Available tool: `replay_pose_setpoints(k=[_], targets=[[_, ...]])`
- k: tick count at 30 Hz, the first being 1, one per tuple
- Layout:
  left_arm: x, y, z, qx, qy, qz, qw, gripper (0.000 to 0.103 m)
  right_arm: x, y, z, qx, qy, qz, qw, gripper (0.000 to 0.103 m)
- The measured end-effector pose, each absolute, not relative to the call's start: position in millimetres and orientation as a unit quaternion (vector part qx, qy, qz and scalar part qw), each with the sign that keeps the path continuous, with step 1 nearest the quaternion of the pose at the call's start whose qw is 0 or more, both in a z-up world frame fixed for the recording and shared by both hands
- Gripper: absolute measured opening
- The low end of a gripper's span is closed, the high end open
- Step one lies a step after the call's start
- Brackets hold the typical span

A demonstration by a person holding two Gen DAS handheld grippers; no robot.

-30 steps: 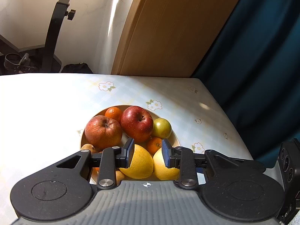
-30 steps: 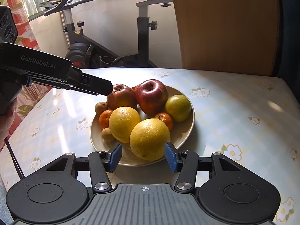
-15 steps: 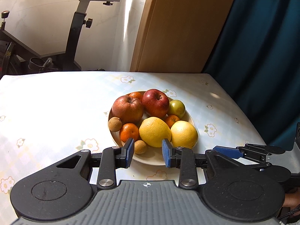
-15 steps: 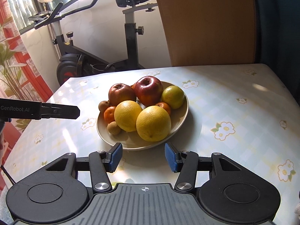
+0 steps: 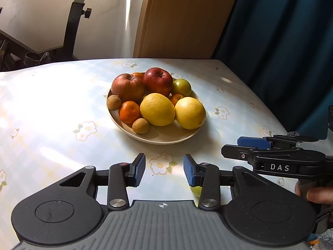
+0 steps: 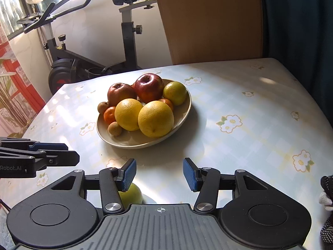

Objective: Organize fruits
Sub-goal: 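Move the left gripper to the green fruit while the right gripper approaches the other, then close the left gripper on one green fruit while the right grasps the other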

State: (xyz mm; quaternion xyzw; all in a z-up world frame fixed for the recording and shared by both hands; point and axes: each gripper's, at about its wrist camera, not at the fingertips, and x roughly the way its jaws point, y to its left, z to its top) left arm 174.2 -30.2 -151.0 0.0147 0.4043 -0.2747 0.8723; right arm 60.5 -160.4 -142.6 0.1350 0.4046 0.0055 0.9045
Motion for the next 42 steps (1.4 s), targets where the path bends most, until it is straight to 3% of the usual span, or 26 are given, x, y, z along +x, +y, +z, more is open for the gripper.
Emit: replay_pose_setpoints(k=[2, 5, 27, 42], targets=[[166, -31, -154, 0.017, 0.407, -0.286, 0.867, 0.052, 57, -161, -144, 0.142, 0.404, -0.001, 0.904, 0.047], [157, -36, -157, 0.027, 0.413, -0.306, 0.857, 0.054, 55, -160, -146, 0.148, 0.405, -0.007, 0.902, 0.047], [144, -67, -193, 0.088, 0.471, -0.370, 0.796, 0.054, 49, -160, -145, 0.146, 0.404, -0.009, 0.903, 0.047], [153, -52, -204, 0.053, 0.485, -0.341, 0.804, 0.049, 51, -157, -148, 0.149, 0.407, 0.006, 0.901, 0.047]])
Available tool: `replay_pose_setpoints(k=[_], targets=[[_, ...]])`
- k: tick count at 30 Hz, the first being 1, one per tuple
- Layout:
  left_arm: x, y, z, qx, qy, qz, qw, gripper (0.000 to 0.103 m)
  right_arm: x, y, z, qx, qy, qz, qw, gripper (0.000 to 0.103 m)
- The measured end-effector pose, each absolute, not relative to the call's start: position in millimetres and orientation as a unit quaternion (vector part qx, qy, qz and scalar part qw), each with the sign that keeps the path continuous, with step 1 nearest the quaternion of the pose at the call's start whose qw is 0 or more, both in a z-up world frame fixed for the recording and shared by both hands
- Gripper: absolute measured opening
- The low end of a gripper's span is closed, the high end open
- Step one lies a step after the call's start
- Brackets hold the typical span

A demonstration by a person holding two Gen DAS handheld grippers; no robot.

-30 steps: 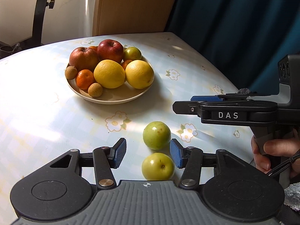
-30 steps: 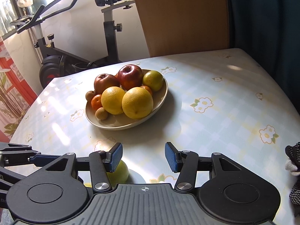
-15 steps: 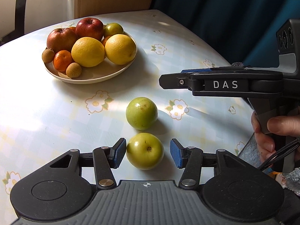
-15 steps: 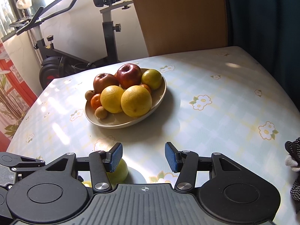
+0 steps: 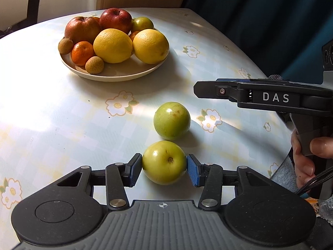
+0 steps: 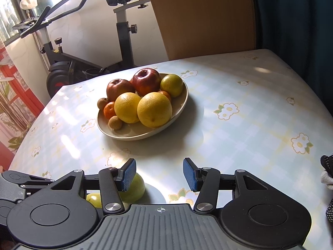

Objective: Organize fruits
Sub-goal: 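Close the left gripper on one green fruit while the right grasps the other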

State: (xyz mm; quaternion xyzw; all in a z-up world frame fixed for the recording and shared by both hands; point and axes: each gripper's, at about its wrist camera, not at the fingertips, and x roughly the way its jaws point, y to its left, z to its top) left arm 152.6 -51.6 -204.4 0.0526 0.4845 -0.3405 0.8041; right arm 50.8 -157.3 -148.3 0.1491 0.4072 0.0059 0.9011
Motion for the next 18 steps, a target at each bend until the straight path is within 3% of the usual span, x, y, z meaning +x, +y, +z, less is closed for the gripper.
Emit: replay_pose_setpoints(k=[18], targets=[[172, 11, -173, -0.039, 0.422, -0.242, 0.873, 0.050, 65, -123, -149, 0.094, 0.439, 0.078, 0.890, 0.050]])
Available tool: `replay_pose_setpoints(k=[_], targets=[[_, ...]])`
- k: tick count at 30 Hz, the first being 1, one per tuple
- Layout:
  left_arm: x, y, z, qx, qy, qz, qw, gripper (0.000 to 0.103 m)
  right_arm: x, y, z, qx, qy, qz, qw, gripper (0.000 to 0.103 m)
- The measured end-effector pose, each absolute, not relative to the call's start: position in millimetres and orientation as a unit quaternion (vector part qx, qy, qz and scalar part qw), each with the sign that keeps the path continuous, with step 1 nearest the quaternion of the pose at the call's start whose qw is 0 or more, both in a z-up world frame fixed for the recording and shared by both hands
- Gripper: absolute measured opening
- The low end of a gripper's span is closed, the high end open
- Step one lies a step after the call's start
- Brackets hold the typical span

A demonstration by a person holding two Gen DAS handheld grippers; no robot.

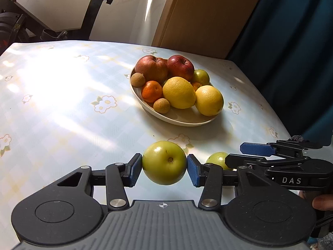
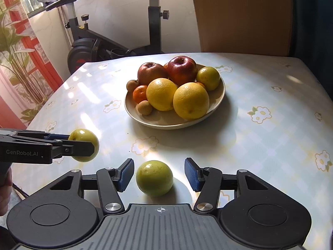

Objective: Organize fruits
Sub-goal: 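Close the left gripper on one green fruit while the right grasps the other, then carry both held green fruits over the cream plate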

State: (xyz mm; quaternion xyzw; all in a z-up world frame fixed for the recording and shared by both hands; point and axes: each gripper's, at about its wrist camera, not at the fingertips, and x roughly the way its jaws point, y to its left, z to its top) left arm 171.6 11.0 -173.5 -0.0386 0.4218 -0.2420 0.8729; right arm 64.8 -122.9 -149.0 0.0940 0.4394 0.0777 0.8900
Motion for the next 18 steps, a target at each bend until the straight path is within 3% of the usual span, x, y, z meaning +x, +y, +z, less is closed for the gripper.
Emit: replay_pose_setpoints(k=[18], targets=[[180, 18, -180, -0.054, 0.427, -0.225, 0.874, 0.050, 73, -113, -164, 0.075, 0.474, 0.095, 0.872, 0.050]])
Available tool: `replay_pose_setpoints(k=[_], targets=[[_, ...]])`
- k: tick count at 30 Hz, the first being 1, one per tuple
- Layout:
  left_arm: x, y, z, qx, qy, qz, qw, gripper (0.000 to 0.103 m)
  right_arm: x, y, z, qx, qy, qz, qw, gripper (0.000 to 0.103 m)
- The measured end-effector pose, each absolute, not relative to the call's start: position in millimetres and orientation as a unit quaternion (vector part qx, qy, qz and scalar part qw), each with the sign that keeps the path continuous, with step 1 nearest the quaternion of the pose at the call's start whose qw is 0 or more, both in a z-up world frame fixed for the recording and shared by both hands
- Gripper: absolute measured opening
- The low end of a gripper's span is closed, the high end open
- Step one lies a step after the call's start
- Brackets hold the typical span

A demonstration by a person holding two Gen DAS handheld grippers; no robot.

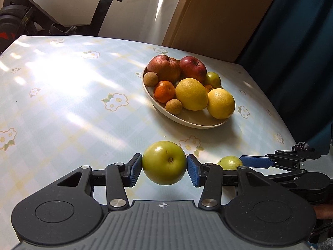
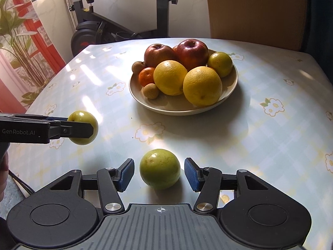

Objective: Organize fruits
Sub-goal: 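Carry both held green fruits over the cream plate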

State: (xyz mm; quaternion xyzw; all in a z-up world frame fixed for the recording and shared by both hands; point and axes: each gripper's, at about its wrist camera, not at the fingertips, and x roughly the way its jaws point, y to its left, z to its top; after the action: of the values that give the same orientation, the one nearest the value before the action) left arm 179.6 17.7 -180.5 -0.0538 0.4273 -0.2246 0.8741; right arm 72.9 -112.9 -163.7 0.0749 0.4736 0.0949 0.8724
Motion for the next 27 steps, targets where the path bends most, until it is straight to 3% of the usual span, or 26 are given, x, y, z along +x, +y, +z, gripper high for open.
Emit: replay_pose_setpoints(k=[27], targets=[[176.8, 9.7, -185.7, -0.036, 0.434, -0.238, 0.868, 0.050, 77.4, -117.2, -174.3, 0.087, 0.485, 0.101, 0.864, 0.043]])
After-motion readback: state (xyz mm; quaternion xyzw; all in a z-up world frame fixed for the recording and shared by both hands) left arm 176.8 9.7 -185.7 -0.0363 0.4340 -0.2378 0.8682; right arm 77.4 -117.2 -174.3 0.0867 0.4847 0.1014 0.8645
